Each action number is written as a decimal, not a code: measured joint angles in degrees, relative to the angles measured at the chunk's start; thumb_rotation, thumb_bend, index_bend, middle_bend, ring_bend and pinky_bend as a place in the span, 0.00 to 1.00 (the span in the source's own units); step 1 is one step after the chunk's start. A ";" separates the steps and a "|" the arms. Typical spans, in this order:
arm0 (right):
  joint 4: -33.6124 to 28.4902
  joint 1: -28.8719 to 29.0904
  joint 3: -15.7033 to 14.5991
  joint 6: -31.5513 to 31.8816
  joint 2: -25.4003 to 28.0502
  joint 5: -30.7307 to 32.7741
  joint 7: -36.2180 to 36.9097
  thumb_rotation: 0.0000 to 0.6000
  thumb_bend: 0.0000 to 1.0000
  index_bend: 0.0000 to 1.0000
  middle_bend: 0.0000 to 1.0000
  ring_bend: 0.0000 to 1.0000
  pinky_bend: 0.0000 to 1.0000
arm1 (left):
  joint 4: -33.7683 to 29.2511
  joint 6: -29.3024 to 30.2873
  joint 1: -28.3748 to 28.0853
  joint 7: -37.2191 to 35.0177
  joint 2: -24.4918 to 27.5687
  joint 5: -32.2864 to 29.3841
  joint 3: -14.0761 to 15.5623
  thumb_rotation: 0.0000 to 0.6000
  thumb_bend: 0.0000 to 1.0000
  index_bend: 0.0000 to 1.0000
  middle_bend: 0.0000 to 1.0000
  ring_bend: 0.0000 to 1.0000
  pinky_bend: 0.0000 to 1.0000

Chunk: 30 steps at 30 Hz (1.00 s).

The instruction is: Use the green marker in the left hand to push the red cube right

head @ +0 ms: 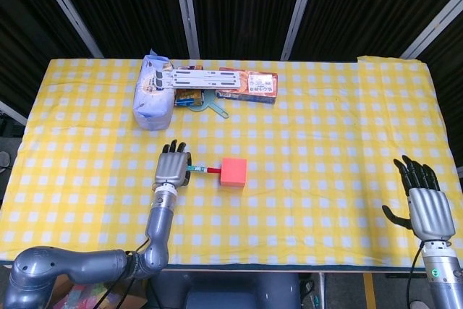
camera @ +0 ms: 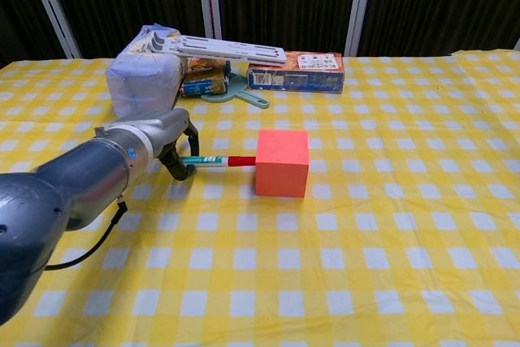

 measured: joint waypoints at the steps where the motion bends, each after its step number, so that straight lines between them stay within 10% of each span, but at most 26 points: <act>1: -0.01 0.00 0.01 -0.01 0.02 0.02 0.02 1.00 0.30 0.00 0.00 0.00 0.00 | 0.32 -0.10 -0.40 0.23 -0.41 -0.19 -0.18 1.00 0.53 0.56 0.12 0.00 0.11; 30: -0.18 -0.09 -0.09 0.14 0.00 -0.13 -0.22 1.00 0.30 0.00 0.00 0.00 0.00 | -1.37 1.69 -3.40 4.24 -1.07 -3.21 -1.73 1.00 0.53 0.56 0.12 0.00 0.11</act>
